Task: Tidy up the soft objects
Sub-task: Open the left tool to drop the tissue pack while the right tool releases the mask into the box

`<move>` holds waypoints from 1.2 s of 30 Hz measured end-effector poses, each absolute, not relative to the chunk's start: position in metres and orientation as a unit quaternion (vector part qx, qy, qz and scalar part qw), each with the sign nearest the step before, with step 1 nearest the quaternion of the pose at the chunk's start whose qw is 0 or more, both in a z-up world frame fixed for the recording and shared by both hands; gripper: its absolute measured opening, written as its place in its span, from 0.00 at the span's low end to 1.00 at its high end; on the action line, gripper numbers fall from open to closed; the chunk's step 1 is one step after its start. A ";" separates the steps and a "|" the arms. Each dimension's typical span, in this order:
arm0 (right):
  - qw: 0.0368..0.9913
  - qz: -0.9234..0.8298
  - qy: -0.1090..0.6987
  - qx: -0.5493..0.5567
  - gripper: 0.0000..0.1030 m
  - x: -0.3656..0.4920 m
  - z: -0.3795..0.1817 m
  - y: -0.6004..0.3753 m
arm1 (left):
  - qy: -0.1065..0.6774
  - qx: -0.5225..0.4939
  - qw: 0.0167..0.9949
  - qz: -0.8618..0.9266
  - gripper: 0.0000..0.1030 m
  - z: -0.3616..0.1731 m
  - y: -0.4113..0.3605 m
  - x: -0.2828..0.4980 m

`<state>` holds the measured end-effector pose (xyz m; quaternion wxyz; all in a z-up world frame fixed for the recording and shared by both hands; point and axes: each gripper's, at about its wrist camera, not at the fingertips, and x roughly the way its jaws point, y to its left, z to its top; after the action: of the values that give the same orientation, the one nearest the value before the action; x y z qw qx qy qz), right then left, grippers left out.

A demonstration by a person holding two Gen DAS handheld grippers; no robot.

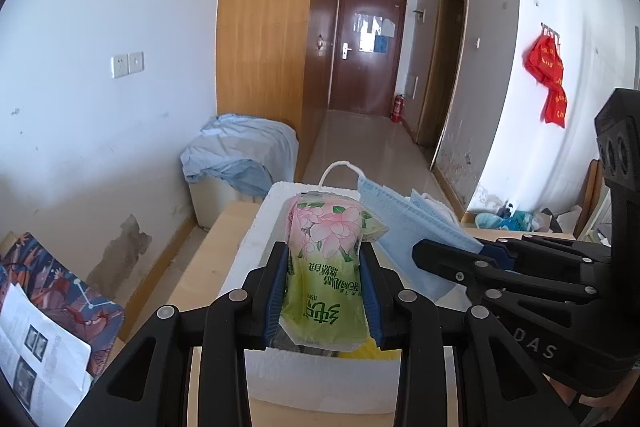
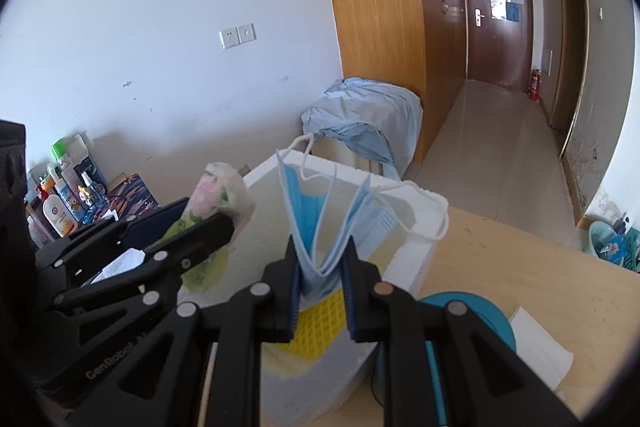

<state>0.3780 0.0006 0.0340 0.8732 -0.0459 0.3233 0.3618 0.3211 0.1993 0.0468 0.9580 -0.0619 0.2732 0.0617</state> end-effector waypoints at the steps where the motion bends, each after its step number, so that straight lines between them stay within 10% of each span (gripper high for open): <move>1: 0.873 0.362 0.323 -0.045 0.21 0.378 0.034 -0.001 | 0.274 -0.063 0.958 0.063 0.35 0.046 0.200 0.323; 31: 0.862 0.380 0.332 -0.053 0.22 0.376 0.034 0.019 | 0.251 -0.070 0.960 0.104 0.60 0.054 0.217 0.297; 36: 0.864 0.374 0.335 -0.048 0.44 0.374 0.031 0.015 | 0.251 -0.068 0.960 0.104 0.60 0.053 0.215 0.292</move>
<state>0.3739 0.0151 0.0312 0.8637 -0.0476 0.3350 0.3735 0.2917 0.2150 0.0529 0.9601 -0.0678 0.2507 0.1040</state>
